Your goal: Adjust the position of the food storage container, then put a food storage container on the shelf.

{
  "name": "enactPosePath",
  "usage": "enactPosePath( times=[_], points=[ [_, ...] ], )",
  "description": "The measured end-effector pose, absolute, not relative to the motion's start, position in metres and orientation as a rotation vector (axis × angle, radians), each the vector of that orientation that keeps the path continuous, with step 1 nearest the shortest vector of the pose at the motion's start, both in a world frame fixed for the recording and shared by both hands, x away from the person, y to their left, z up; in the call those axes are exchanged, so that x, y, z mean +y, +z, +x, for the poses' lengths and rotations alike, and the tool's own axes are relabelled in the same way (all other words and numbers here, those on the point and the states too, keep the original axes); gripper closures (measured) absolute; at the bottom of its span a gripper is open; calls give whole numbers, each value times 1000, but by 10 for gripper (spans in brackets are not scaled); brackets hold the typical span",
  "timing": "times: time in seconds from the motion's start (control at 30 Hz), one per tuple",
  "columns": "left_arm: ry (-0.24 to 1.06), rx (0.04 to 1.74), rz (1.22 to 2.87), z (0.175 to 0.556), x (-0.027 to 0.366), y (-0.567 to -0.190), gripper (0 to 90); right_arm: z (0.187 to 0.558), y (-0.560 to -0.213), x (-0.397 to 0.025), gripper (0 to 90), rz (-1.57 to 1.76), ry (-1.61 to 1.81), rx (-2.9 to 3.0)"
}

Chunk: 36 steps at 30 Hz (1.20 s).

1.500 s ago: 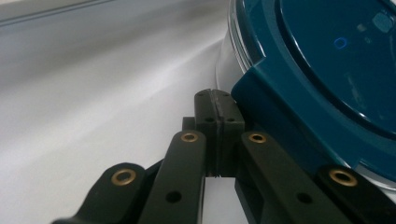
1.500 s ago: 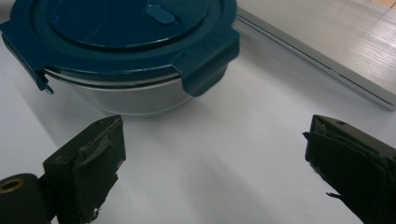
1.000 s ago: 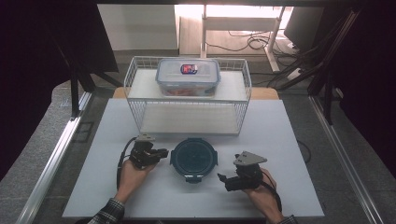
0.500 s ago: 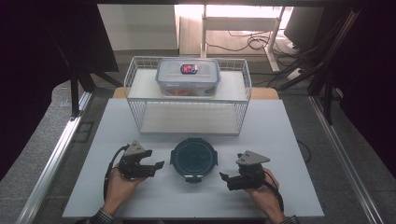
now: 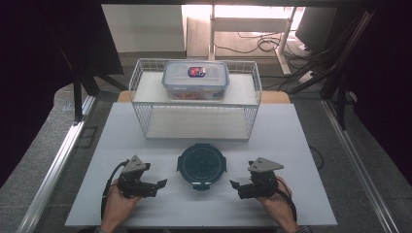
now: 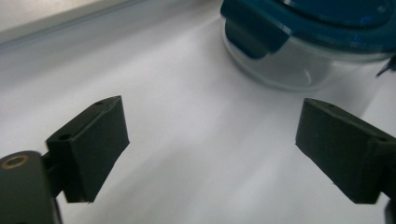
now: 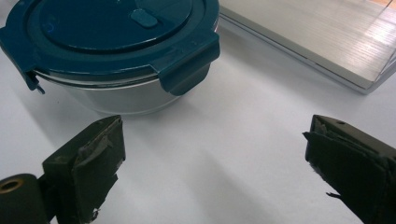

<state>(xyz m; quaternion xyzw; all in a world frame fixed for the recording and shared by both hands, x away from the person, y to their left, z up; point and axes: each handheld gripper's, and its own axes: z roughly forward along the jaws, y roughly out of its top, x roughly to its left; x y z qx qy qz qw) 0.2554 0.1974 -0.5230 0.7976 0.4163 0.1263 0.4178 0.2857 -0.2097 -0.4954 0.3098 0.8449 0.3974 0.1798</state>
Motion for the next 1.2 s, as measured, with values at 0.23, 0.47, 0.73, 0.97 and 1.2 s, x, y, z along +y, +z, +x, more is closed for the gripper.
enactPosePath(
  times=[0.23,0.47,0.73,0.97,1.2],
  points=[
    [325,1048,1983,257,202,-526,49,287,-499,-210,48,891,1114,2414],
    [332,1038,2002,259,200,-528,35,290,-499,-212,30,916,1129,2434],
    [300,1039,1997,262,198,-527,39,292,-498,-211,0,891,1176,2446],
    [281,1031,1989,266,196,-523,43,296,-496,-208,1,946,1196,2453],
    [241,1016,1949,275,194,-512,42,301,-484,-203,5,1004,1223,2449]
  ],
)
